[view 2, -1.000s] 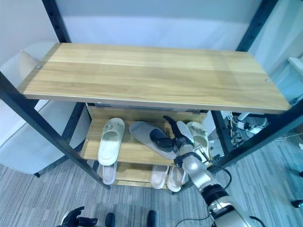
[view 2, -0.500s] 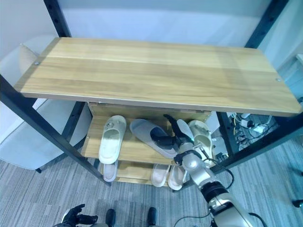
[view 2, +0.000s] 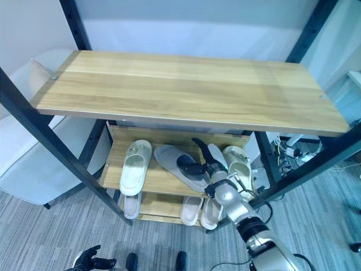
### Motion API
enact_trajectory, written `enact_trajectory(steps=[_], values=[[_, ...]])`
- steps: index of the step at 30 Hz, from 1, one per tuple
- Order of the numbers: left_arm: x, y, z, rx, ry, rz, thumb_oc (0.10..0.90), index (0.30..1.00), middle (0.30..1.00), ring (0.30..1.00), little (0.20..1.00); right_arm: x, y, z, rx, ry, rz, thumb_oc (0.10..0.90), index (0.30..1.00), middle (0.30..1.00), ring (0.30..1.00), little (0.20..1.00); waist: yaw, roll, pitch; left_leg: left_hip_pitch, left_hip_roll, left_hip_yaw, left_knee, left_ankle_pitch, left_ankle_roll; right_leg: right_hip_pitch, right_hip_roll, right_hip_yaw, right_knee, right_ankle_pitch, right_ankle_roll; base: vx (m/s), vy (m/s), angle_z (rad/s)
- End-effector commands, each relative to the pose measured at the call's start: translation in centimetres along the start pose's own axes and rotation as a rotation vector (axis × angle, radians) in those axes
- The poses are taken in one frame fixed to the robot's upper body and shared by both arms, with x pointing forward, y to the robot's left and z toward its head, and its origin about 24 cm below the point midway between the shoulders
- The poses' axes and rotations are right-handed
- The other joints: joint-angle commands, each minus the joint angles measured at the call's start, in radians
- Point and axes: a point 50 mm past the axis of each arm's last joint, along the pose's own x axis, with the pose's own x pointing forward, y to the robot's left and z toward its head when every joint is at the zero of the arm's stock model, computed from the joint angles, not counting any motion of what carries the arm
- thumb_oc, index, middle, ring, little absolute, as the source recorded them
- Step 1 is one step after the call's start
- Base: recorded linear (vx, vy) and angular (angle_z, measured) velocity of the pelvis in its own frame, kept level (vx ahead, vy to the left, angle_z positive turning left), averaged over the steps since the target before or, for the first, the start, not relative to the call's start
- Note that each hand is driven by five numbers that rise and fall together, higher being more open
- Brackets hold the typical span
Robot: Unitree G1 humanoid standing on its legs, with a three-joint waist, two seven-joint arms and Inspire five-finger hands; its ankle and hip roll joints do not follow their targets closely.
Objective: Arrange the slippers neatly on the shoe rack.
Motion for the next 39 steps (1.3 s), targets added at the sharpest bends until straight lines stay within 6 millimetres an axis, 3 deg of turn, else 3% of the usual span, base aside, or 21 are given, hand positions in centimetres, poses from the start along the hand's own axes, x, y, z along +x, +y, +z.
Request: enact_trajectory(steps=[1,4,5,8,15,25,34,35,36,37,38,39], values=[[0.2,-0.6,0.9,0.104,-0.038,-0.028,0.8,0.9,0.9,0.9,0.9,2.9,-3.1,5.2,0.03,-0.191,-0.116,0.8,0.9,0.9,0.9,0.9,0.007,-0.031,-0.024,0.0,-0.016,-0.015,0.006,-0.099,0.006,0.059,-0.094,-0.019,0.012,-0.135,0.078,0.01,-0.012,0.08],[0.2,-0.3,0.8,0.117,-0.03,-0.022,0.8,0.9,0.9,0.9,0.9,3.0,-3.5,5.5,0.032,-0.201,-0.13,0.8,0.9,0.9,0.9,0.9,0.005,-0.031,-0.021,-0.002,-0.015,-0.012,0.006,-0.099,0.005,0.054,-0.094,-0.017,0.012,-0.135,0.079,0.0,-0.004,0.04],[0.2,-0.4,0.8,0.116,-0.032,-0.022,0.8,0.9,0.9,0.9,0.9,2.6,-3.5,6.4,0.021,-0.255,-0.128,0.8,0.9,0.9,0.9,0.9,-0.002,-0.031,-0.02,-0.003,-0.014,-0.01,0.006,-0.1,0.005,0.051,-0.094,-0.016,0.012,-0.134,0.079,0.0,0.0,0.0],[0.0,-0.8,0.3,0.095,-0.024,-0.029,0.8,0.9,0.9,0.9,0.9,2.4,-4.2,4.9,-0.051,-0.2,-0.162,0.8,0.9,0.9,0.9,0.9,0.002,-0.032,-0.021,-0.002,-0.011,-0.009,0.006,-0.105,0.003,0.053,-0.091,-0.017,0.012,-0.139,0.077,0.02,-0.014,-0.03],[0.0,-0.8,0.5,0.103,-0.032,-0.036,0.8,0.9,0.9,0.9,0.9,2.3,-5.5,3.7,-0.145,-0.16,-0.164,0.8,0.9,0.9,0.9,0.9,0.005,-0.033,-0.019,0.001,-0.007,-0.014,0.006,-0.103,0.0,0.06,-0.086,-0.025,0.012,-0.144,0.074,0.02,-0.022,0.02],[0.1,-0.6,0.9,0.11,-0.045,-0.036,0.8,0.9,0.9,0.9,0.9,2.7,-5.2,3.8,-0.205,-0.158,-0.131,0.8,0.9,0.9,0.9,0.9,0.009,-0.035,-0.016,0.0,-0.002,-0.016,0.006,-0.103,-0.003,0.061,-0.08,-0.03,0.012,-0.15,0.072,0.0,-0.002,0.0],[0.3,-0.5,1.8,0.107,-0.077,-0.021,0.8,0.9,0.9,0.9,0.9,3.1,-5.3,4.4,-0.383,-0.188,-0.187,0.8,0.9,0.9,0.9,0.9,0.028,-0.04,-0.013,-0.009,-0.001,-0.026,0.006,-0.104,-0.005,0.061,-0.077,-0.043,0.012,-0.155,0.072,0.0,0.0,0.0],[0.3,-0.6,1.7,0.109,-0.076,-0.023,0.8,0.9,0.9,0.9,0.9,3.1,-5.3,4.4,-0.399,-0.191,-0.189,0.778,0.867,0.867,0.867,0.867,0.029,-0.04,-0.014,-0.009,-0.001,-0.027,0.006,-0.104,-0.005,0.062,-0.077,-0.044,0.012,-0.156,0.072,0.0,0.0,0.0],[0.2,-0.7,1.7,0.118,-0.076,-0.025,0.8,0.9,0.9,0.9,0.9,3.1,-5.4,4.3,-0.43,-0.19,-0.206,0.527,0.491,0.491,0.491,0.491,0.032,-0.039,-0.015,-0.008,-0.001,-0.029,0.006,-0.106,-0.004,0.064,-0.077,-0.046,0.012,-0.158,0.071,0.0,0.0,0.0],[0.2,-0.7,1.7,0.118,-0.076,-0.025,0.8,0.9,0.9,0.9,0.9,3.1,-5.4,4.3,-0.43,-0.19,-0.206,0.502,0.453,0.453,0.453,0.453,0.031,-0.039,-0.015,-0.008,-0.001,-0.029,0.006,-0.106,-0.004,0.064,-0.077,-0.046,0.012,-0.158,0.071,0.0,0.0,0.0],[0.2,-0.8,1.8,0.119,-0.076,-0.024,0.8,0.9,0.9,0.9,0.9,3.2,-5.3,4.2,-0.389,-0.173,-0.23,0.4,0.3,0.3,0.3,0.3,0.033,-0.036,-0.018,-0.006,-0.001,-0.032,0.006,-0.107,-0.003,0.069,-0.077,-0.049,0.012,-0.16,0.071,0.01,0.001,0.03],[0.3,-0.8,1.8,0.119,-0.076,-0.023,0.8,0.9,0.9,0.9,0.9,3.2,-5.3,4.2,-0.388,-0.172,-0.23,0.4,0.3,0.3,0.3,0.3,0.034,-0.037,-0.018,-0.006,-0.001,-0.032,0.006,-0.107,-0.003,0.069,-0.077,-0.049,0.012,-0.16,0.071,0.02,0.003,0.04]])
